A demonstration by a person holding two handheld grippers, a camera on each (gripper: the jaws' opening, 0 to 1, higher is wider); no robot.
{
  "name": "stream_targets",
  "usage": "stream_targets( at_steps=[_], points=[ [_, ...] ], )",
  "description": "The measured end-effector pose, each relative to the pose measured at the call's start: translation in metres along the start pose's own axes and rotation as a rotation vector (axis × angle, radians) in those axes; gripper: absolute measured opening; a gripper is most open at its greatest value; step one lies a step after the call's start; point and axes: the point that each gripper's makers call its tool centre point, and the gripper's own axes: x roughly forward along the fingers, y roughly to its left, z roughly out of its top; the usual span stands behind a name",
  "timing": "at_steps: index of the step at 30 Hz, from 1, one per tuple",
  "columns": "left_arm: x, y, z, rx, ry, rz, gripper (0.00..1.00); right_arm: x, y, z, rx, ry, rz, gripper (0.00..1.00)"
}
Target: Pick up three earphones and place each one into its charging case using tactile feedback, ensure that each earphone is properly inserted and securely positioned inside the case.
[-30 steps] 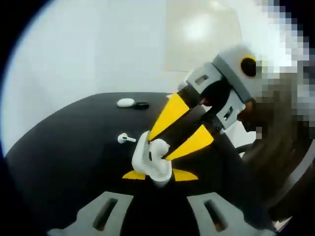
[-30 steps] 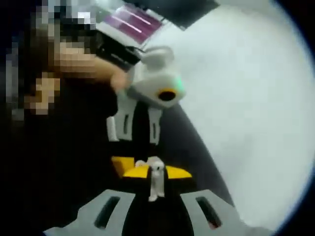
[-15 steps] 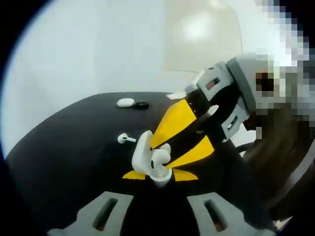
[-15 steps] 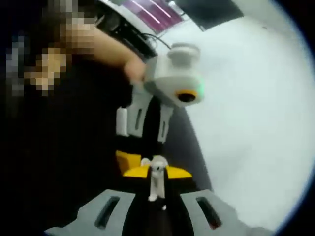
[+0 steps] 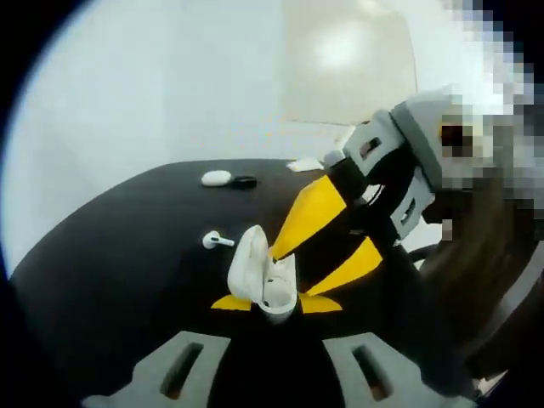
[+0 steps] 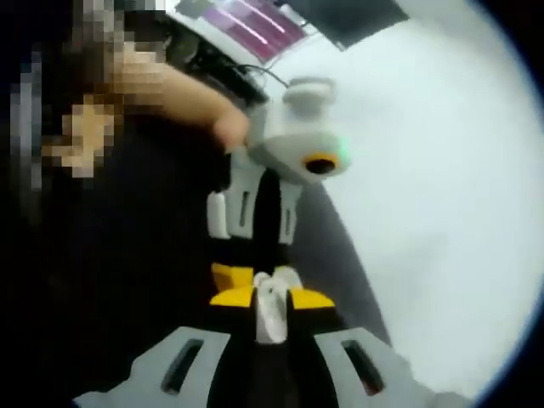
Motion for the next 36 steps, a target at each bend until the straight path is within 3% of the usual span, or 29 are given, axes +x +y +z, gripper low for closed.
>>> stream_targets(
  at_steps=[2,6,9,12,15,19,24,31,34,36],
  points=[
    [-0.001,0.005,-0.001,-0.001,-0.001,-0.001,0.14,-0.006,-0.008,-0.001,0.043,-0.022,0.002,0.16],
    [-0.002,0.009,-0.002,0.001,-0.002,-0.002,0.14,-0.025,-0.052,-0.012,0.289,-0.112,-0.059,0.16],
    [-0.003,0.013,-0.003,0.005,-0.002,-0.001,0.14,-0.028,-0.078,-0.048,0.513,-0.099,-0.057,0.16],
    [-0.003,0.012,-0.003,0.011,-0.005,-0.001,0.14,-0.021,-0.078,-0.082,0.768,-0.081,0.021,0.16],
    [-0.001,0.007,-0.002,0.015,-0.005,-0.001,0.14,-0.012,-0.059,-0.096,0.891,-0.034,0.08,0.16],
    [0.0,0.005,-0.001,0.017,-0.005,-0.001,0.14,0.003,-0.045,-0.101,0.845,0.035,0.052,0.16],
    [0.001,0.001,0.0,0.016,-0.007,-0.001,0.14,0.014,-0.048,-0.079,0.799,0.034,0.0,0.23],
    [0.001,-0.003,0.0,0.022,-0.007,0.001,0.14,0.027,-0.044,-0.087,0.529,0.21,-0.02,0.18],
    [0.002,-0.004,0.001,0.024,-0.006,0.003,0.14,0.03,-0.042,-0.096,0.443,0.277,-0.021,0.17],
    [0.002,-0.006,0.001,0.025,-0.006,0.003,0.14,0.03,-0.042,-0.095,0.458,0.268,-0.029,0.15]
  ],
)
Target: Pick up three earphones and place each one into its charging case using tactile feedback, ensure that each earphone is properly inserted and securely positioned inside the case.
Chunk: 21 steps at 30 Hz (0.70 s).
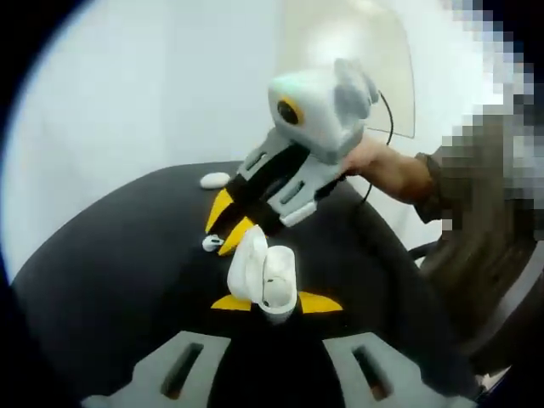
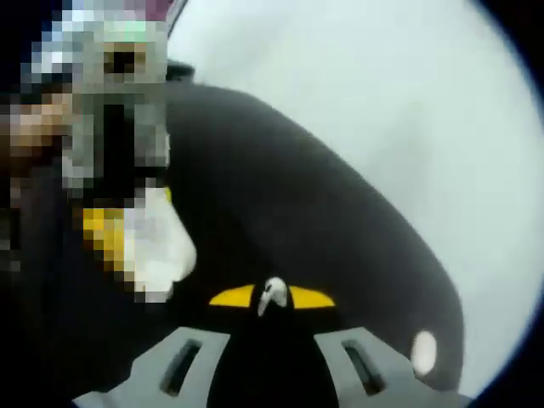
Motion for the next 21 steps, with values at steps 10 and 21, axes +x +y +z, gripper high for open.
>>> stream_targets(
  at_steps=[10,21],
  points=[
    [0.001,-0.003,0.002,-0.002,-0.002,-0.001,0.14,-0.019,-0.008,0.013,0.276,-0.153,0.132,0.13],
    [-0.002,0.003,0.001,-0.005,-0.004,-0.003,0.14,-0.029,0.013,-0.012,0.751,-0.232,0.433,0.13]
  ],
)
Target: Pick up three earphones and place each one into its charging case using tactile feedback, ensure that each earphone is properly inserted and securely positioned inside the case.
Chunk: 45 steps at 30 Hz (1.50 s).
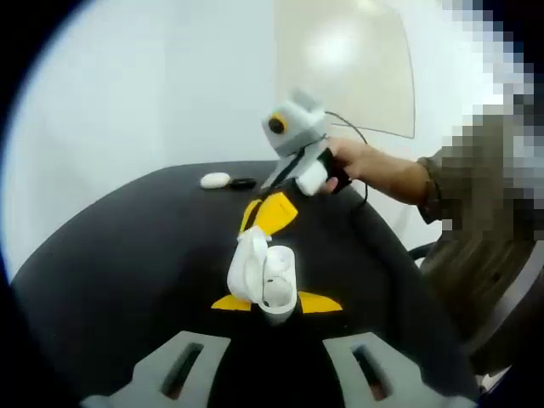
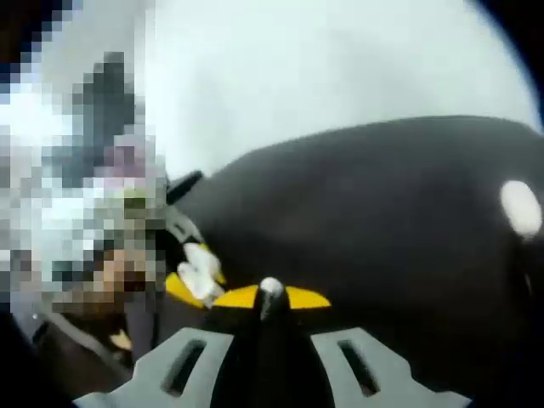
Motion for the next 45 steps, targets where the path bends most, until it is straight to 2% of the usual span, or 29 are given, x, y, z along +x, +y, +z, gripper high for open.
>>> stream_targets(
  at_steps=[2,6,11,13,15,18,23,27,30,32,35,36,38,41,45],
  points=[
    [-0.001,0.001,0.0,0.0,0.0,-0.001,0.14,-0.004,-0.006,0.004,-0.011,-0.032,-0.03,0.13],
    [-0.001,0.0,0.0,0.001,-0.001,0.0,0.14,-0.011,-0.012,0.009,-0.053,-0.046,-0.056,0.16],
    [0.0,-0.002,0.0,0.002,-0.001,0.0,0.14,-0.022,-0.01,0.029,-0.19,-0.103,-0.051,0.18],
    [0.0,-0.003,0.0,0.003,-0.001,-0.001,0.14,-0.023,-0.007,0.029,-0.254,-0.073,-0.028,0.18],
    [0.0,-0.003,0.0,0.004,-0.002,-0.001,0.14,-0.02,-0.005,0.021,-0.308,-0.016,0.001,0.18],
    [-0.004,0.005,-0.002,0.004,-0.003,-0.002,0.14,-0.013,0.0,0.004,-0.32,0.057,0.065,0.18],
    [-0.008,0.013,-0.004,0.007,-0.005,-0.003,0.14,-0.003,-0.008,0.0,-0.313,0.076,0.071,0.14],
    [-0.007,0.012,-0.004,0.007,-0.006,-0.003,0.14,-0.002,-0.008,-0.002,-0.309,0.088,0.078,0.13],
    [-0.007,0.013,-0.004,0.005,-0.007,-0.006,0.14,-0.005,-0.006,-0.002,-0.366,0.095,0.067,0.13],
    [-0.008,0.015,-0.004,0.003,-0.008,-0.006,0.14,-0.009,-0.001,0.009,-0.414,0.037,0.062,0.13],
    [-0.008,0.016,-0.005,0.001,-0.009,-0.007,0.14,-0.023,0.027,0.035,-0.466,-0.137,0.127,0.13],
    [-0.009,0.017,-0.005,-0.001,-0.009,-0.008,0.14,-0.026,0.035,0.04,-0.491,-0.173,0.14,0.13],
    [-0.011,0.022,-0.006,-0.002,-0.009,-0.009,0.14,-0.031,0.051,0.048,-0.618,-0.241,0.14,0.13],
    [-0.009,0.022,-0.005,-0.002,-0.009,-0.009,0.14,-0.027,0.065,0.049,-0.879,-0.256,0.069,0.13],
    [-0.004,0.014,-0.002,-0.001,-0.009,-0.007,0.14,-0.016,0.083,0.036,-1.06,-0.251,0.092,0.13]
  ],
)
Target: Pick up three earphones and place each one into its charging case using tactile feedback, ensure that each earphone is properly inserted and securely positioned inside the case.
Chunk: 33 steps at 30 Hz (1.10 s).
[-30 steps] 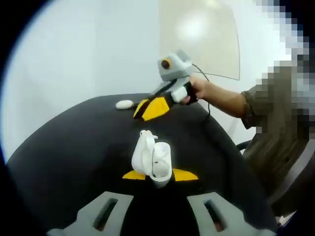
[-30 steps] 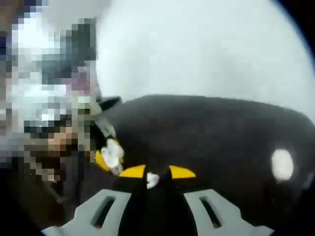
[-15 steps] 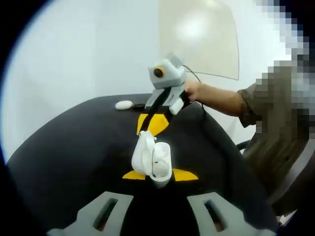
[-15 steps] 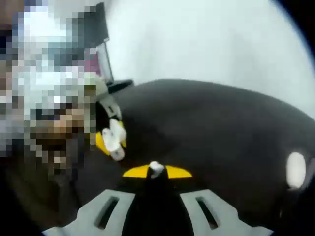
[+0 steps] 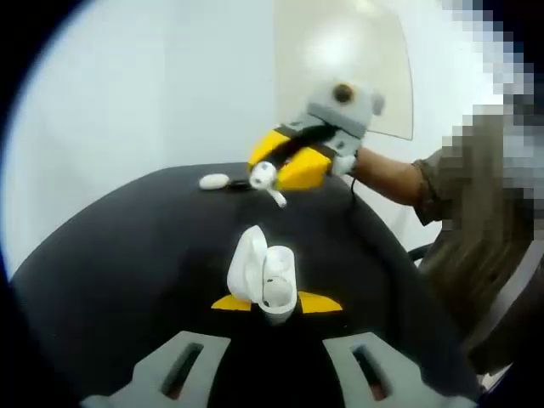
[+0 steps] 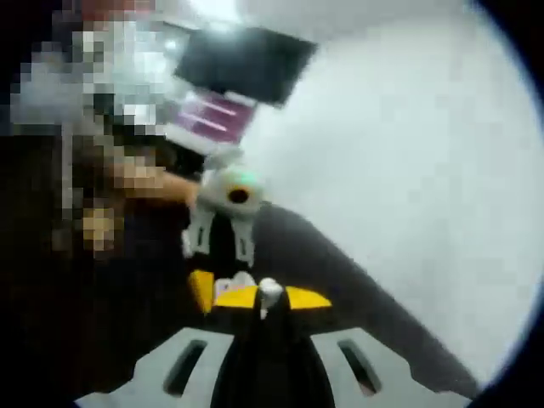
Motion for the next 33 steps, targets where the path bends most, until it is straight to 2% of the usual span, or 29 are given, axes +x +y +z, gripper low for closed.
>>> stream_targets(
  at_steps=[2,7,12,18,33],
  points=[
    [0.002,-0.003,0.001,0.0,0.0,0.0,0.14,0.004,0.009,-0.002,-0.076,0.014,0.018,0.13],
    [0.006,-0.008,0.003,0.002,0.001,0.001,0.14,0.011,0.017,-0.017,-0.183,0.084,0.036,0.13],
    [0.007,-0.011,0.003,0.004,0.002,0.002,0.14,0.014,0.014,-0.023,-0.242,0.108,0.017,0.13],
    [0.008,-0.014,0.004,0.005,0.001,0.001,0.14,0.016,0.019,-0.027,-0.347,0.14,0.039,0.13],
    [0.007,-0.013,0.003,0.008,0.002,0.001,0.14,0.015,0.023,-0.029,-0.391,0.157,0.065,0.13]
  ],
)
